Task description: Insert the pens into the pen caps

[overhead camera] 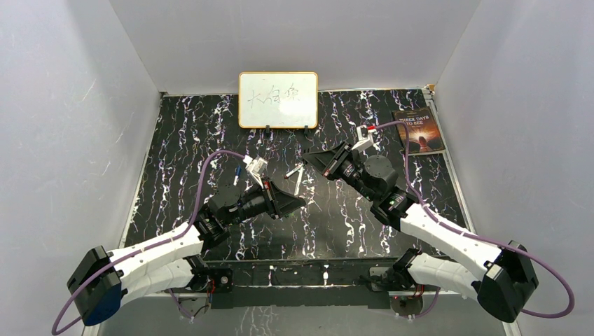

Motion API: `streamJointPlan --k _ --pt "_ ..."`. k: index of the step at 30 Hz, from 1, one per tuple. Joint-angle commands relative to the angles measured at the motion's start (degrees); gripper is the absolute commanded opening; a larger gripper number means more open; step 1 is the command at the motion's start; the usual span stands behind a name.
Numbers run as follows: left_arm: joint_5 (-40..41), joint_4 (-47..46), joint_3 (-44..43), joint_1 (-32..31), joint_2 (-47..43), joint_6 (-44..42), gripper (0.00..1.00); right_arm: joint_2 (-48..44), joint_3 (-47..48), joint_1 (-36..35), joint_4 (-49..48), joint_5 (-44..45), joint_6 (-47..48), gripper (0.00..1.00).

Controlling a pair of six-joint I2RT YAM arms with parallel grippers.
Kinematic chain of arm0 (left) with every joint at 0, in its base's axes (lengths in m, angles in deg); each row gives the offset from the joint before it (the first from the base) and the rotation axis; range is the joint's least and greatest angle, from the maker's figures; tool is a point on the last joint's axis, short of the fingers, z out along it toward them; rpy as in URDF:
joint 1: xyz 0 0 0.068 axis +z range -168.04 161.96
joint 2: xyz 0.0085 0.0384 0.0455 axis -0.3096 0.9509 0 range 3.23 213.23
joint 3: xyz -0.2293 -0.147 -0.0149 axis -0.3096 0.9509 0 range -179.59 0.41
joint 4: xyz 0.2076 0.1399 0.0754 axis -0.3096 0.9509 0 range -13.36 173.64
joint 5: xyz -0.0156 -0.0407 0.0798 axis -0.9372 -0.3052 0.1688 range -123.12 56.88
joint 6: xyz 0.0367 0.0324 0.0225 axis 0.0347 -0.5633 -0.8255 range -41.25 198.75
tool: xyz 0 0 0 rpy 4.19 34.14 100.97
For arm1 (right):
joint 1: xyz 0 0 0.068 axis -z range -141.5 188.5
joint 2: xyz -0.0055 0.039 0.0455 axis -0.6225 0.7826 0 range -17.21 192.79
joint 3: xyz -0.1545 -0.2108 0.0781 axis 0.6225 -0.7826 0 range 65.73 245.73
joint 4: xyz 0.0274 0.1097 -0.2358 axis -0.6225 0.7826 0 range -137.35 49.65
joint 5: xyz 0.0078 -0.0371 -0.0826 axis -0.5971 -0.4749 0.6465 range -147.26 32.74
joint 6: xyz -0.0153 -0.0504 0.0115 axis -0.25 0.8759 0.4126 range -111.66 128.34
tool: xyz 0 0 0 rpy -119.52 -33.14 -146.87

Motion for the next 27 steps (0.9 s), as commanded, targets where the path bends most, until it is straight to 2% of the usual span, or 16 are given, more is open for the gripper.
streamJointPlan --k 1,27 --pt "0.02 -1.50 -0.81 -0.32 -1.39 -0.59 0.00 0.26 3.86 0.61 -2.93 0.20 1.50 0.00" --pt "-0.20 -0.74 -1.39 -0.31 -1.36 -1.25 0.00 0.71 1.84 0.68 -4.94 -2.03 -0.09 0.00"
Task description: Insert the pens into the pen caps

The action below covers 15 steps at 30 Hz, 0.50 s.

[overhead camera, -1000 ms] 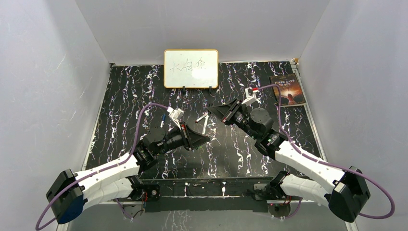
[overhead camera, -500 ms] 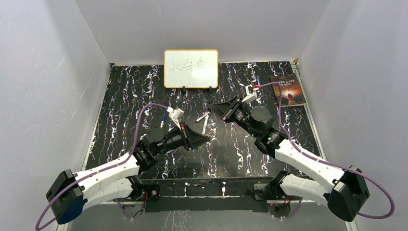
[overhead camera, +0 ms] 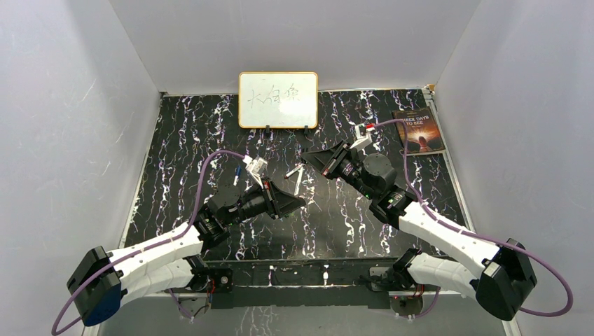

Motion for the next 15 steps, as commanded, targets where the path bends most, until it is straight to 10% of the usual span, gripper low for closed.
streamJointPlan --k 1,15 --pt "-0.22 -0.86 -1.35 -0.31 -1.14 -1.03 0.00 -0.67 0.79 0.20 -4.55 -0.46 -0.54 0.00" --pt "0.02 -1.53 -1.21 -0.24 -0.87 -0.68 0.00 -1.04 -0.01 0.22 -4.23 -1.82 -0.55 0.00"
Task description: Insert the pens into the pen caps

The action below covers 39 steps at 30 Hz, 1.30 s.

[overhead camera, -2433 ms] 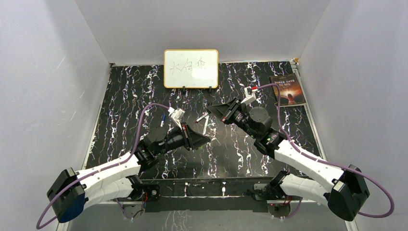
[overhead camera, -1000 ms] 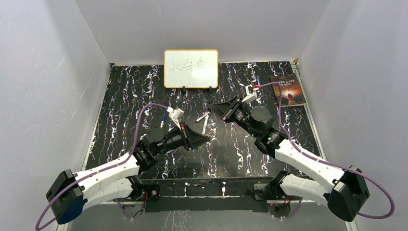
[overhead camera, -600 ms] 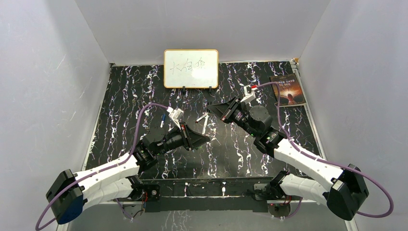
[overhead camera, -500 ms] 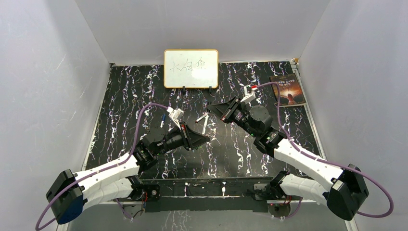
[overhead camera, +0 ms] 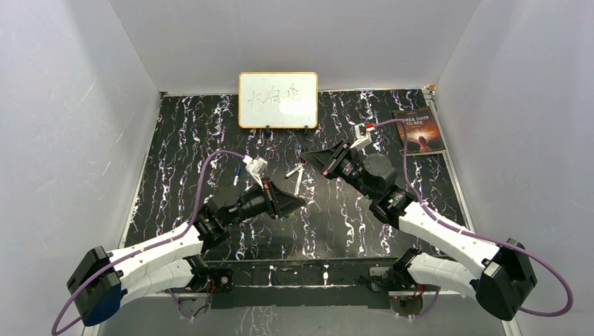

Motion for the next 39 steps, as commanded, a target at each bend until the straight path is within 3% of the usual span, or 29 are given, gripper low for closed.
streamJointPlan --k 1,18,33,39 --pt "0.02 -1.53 -1.19 -0.25 -0.96 -0.72 0.00 -1.19 -0.17 0.14 -3.34 -1.43 -0.22 0.00" --pt "0.78 -1.53 -0.52 -0.30 -1.12 -0.77 0.00 -2.42 -2.18 0.10 -4.01 -2.05 -1.86 0.00" --pt "-0.39 -4.83 -4.09 -0.24 5.46 -0.29 0.00 -5.02 -4.28 -0.80 -1.64 -0.40 -0.11 0.00" --pt "3.10 -7.16 -3.76 -0.25 5.25 0.40 0.00 -5.89 -4.62 -1.03 -0.24 0.44 1.17 0.00"
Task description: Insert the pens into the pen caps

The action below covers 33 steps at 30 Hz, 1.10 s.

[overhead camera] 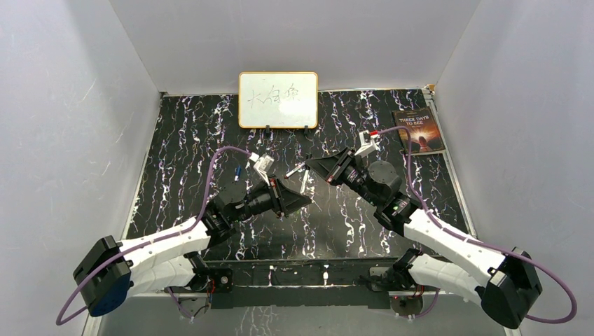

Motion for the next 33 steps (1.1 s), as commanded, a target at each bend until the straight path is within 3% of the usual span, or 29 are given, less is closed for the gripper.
streamJointPlan --k 1,11,33 --pt "3.86 -3.46 -2.04 0.05 -0.23 -0.05 0.00 -1.83 -0.60 -0.56 -1.24 0.39 1.47 0.00" --pt "8.11 -5.20 -5.58 0.04 4.54 -2.04 0.00 -3.35 -1.40 -1.20 0.88 0.35 3.72 0.00" --pt "14.07 -1.04 -20.21 2.21 13.81 -21.69 0.00 -6.23 -7.26 -3.73 6.77 -8.40 7.85 0.00"
